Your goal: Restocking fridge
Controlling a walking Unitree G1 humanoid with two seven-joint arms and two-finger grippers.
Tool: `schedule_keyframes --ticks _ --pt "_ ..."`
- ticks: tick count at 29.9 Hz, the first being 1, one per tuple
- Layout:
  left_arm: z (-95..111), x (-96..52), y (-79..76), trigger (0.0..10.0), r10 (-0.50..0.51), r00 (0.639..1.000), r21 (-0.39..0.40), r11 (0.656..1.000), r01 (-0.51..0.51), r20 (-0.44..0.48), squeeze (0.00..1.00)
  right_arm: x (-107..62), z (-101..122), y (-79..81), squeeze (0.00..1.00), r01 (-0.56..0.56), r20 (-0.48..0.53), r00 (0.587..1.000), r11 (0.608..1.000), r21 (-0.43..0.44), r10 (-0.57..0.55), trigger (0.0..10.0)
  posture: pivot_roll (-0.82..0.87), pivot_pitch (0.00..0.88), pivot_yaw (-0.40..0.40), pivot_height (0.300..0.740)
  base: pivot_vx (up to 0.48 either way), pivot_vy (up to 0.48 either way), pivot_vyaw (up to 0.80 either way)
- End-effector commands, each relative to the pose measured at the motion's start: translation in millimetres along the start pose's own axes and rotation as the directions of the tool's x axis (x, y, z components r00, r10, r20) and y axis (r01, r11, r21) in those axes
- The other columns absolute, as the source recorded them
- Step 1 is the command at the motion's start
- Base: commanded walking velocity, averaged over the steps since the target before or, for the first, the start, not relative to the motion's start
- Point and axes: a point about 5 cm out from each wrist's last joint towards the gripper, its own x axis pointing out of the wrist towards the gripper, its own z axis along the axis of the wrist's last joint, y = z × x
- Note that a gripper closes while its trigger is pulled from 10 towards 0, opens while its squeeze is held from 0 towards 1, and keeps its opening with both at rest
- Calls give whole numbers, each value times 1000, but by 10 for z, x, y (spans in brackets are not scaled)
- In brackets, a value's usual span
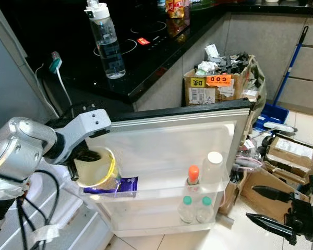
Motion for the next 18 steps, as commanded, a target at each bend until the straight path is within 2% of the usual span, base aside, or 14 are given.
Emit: schedule_keyframes --ticks 1,2,7,12,18 --pt "14 61 -5 10000 -25 1000 -22 999 25 14 0 46 27 34 0 -27 12 1000 1000 2 27 10000 -45 1 95 740 0 0 0" --pt "7 123 10 10000 -31 999 -32 999 31 11 0 54 38 45 0 -33 21 999 999 8 32 10000 -43 2 95 740 0 0 0" --pt "-11 230 9 10000 -50 999 -43 998 50 -5 0 71 44 55 0 -30 16 999 1000 9 30 10000 -43 4 94 740 0 0 0" --pt "-39 296 91 10000 8 999 -41 999 -10 -34 0 83 67 65 0 -29 19 999 1000 5 29 10000 -44 5 95 740 0 0 0" --pt "142 458 34 10000 -35 997 -66 997 40 69 0 117 99 84 0 -45 18 999 999 -4 45 10000 -45 9 91 740 0 0 0"
